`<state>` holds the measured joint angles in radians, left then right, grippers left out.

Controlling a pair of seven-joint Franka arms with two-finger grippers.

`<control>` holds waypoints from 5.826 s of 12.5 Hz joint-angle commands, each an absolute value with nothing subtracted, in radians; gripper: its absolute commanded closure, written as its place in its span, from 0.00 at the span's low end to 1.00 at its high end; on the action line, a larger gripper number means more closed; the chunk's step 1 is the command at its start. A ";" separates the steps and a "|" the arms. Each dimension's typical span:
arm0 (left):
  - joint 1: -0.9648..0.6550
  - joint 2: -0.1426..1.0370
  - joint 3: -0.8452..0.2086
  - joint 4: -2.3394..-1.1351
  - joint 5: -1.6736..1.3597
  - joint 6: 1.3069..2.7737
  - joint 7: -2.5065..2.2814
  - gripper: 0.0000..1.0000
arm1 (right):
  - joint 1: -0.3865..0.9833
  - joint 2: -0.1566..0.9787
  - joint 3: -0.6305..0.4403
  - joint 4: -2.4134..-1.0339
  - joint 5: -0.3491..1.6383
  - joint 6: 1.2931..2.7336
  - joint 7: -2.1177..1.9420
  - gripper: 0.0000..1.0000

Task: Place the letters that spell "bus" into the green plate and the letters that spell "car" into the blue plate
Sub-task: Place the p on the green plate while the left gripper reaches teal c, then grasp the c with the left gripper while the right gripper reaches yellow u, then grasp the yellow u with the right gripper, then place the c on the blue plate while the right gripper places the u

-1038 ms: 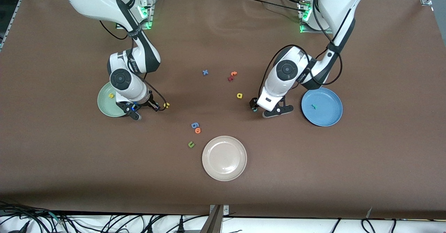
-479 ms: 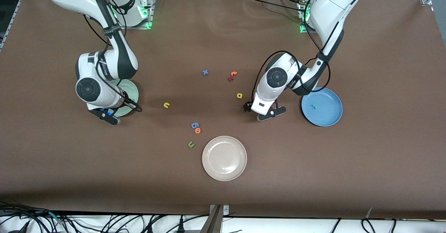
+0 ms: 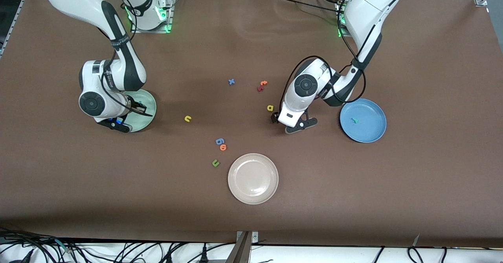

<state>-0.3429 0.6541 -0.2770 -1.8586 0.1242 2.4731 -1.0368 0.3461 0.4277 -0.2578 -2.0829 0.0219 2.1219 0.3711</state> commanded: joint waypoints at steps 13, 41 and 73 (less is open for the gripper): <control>-0.348 0.672 -0.262 -1.815 0.112 2.451 -1.032 0.48 | 0.351 0.408 -0.075 -1.950 0.037 2.095 0.586 0.01; -0.354 0.692 -0.259 -1.798 0.114 2.421 -1.029 0.74 | 0.471 0.534 -0.026 -2.006 0.031 2.422 0.897 0.69; 0.101 0.272 -0.270 -2.259 0.115 2.437 -0.132 0.83 | 0.465 0.276 -0.436 -2.191 0.038 2.123 0.224 0.00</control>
